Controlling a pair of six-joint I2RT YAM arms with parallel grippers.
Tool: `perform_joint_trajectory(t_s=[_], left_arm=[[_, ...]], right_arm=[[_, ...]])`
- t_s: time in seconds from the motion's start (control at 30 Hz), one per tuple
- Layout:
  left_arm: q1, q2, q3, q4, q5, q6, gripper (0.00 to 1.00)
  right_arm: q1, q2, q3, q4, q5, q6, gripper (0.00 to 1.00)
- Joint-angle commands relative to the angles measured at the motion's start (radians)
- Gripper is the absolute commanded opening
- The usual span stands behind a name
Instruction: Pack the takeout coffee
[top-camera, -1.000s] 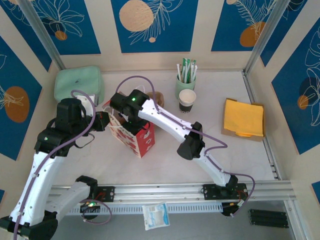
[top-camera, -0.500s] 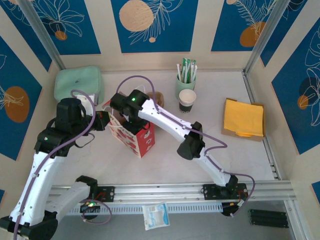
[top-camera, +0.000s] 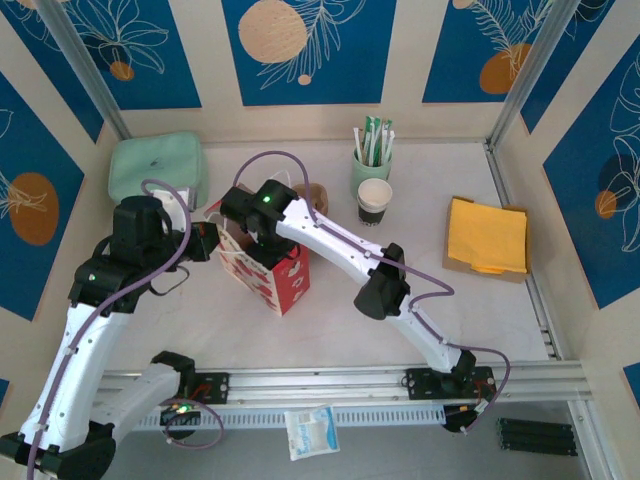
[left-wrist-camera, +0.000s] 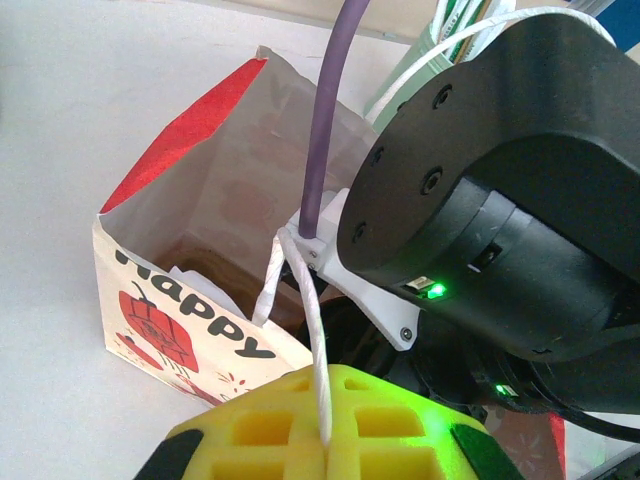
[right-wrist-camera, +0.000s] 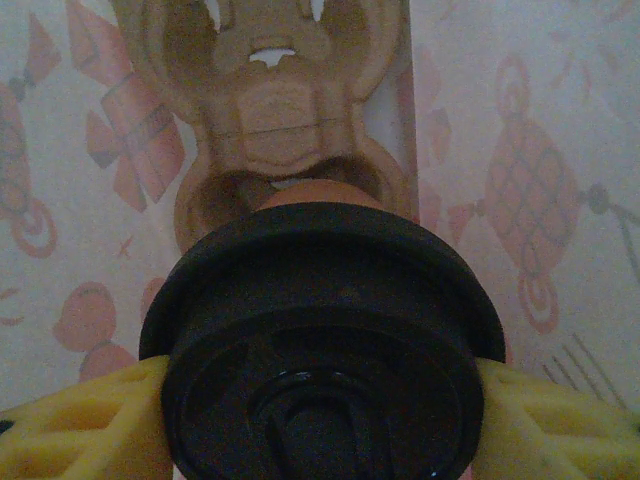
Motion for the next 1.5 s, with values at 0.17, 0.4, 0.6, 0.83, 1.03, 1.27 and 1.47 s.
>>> perform_joint_trajectory(t_s=[0.17, 0.4, 0.6, 0.83, 1.03, 1.27, 1.47], left_arm=[[0.01, -0.001, -0.01, 0.011, 0.024, -0.007, 0.0], [0.01, -0.001, -0.011, 0.013, 0.026, -0.007, 0.0], [0.01, -0.001, -0.011, 0.012, 0.024, -0.006, 0.0], [0.01, 0.001, -0.009, 0.013, 0.025, -0.007, 0.0], [0.01, 0.002, -0.008, 0.015, 0.027, -0.008, 0.0], [0.01, 0.002, -0.009, 0.014, 0.029, -0.008, 0.0], [0.01, 0.001, -0.009, 0.013, 0.029, -0.008, 0.0]], right_arm=[[-0.003, 0.001, -0.01, -0.11, 0.031, 0.023, 0.57], [-0.003, 0.005, -0.017, -0.104, 0.029, 0.026, 0.57], [-0.002, 0.008, -0.023, -0.1, 0.022, 0.024, 0.57], [-0.002, 0.02, -0.02, -0.103, -0.002, 0.012, 0.57], [-0.003, 0.031, -0.01, -0.124, -0.021, 0.0, 0.57], [-0.006, 0.041, -0.01, -0.135, -0.032, -0.006, 0.57], [-0.008, 0.051, -0.012, -0.141, -0.04, -0.01, 0.57]])
